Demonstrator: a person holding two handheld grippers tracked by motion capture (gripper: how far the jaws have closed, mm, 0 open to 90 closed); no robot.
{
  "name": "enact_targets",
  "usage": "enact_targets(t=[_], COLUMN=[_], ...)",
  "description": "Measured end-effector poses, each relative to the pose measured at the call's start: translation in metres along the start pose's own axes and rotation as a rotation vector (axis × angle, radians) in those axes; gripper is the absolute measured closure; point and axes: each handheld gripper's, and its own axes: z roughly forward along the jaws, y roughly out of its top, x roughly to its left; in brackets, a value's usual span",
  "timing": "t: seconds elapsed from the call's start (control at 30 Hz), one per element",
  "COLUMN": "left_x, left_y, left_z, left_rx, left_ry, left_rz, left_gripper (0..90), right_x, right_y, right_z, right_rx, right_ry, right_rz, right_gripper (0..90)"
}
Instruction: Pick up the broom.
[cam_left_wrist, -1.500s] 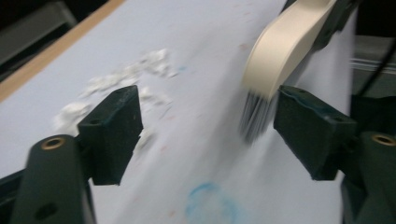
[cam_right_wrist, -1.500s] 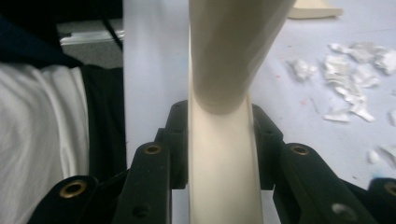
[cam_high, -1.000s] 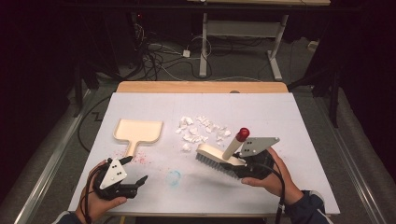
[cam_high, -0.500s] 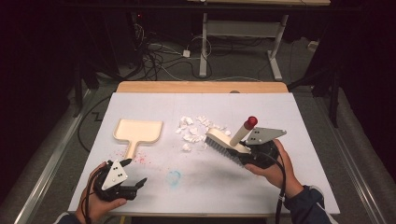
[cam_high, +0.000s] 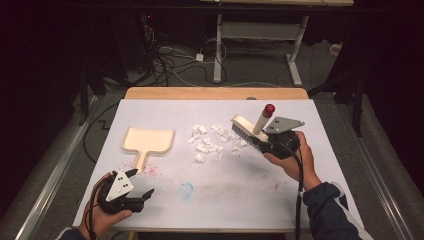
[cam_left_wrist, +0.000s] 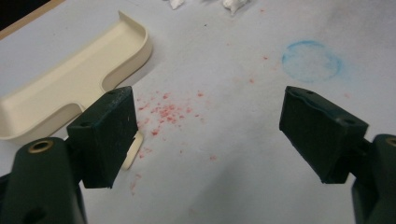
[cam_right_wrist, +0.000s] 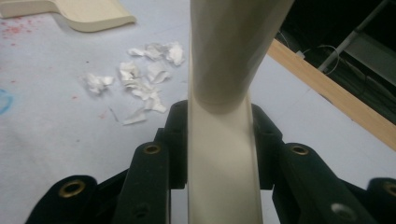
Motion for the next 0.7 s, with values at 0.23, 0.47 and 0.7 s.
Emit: enact_targets(t=[0.23,0.47,0.7], left_x=[0.0,0.001,0.0], left_y=[-0.004,-0.003,-0.003], left_z=[-0.002,-0.003,-0.002], left_rx=[0.012,0.005,0.01], left_ry=[0.015,0.008,-0.001], left_rz=[0.015,0.011,0.023], left_gripper=[18.5,18.6,18.5], right_x=[-0.014,-0.029,-0.036], right_y=[0.009,0.021,0.028], right_z=[0.026,0.057,0.075], right_rx=[0.048,0.098,0.104], right_ry=[-0.045,-0.096,-0.134], right_rz=[0.027,0.029,0.025], right_gripper=[67.7,67.7,67.7])
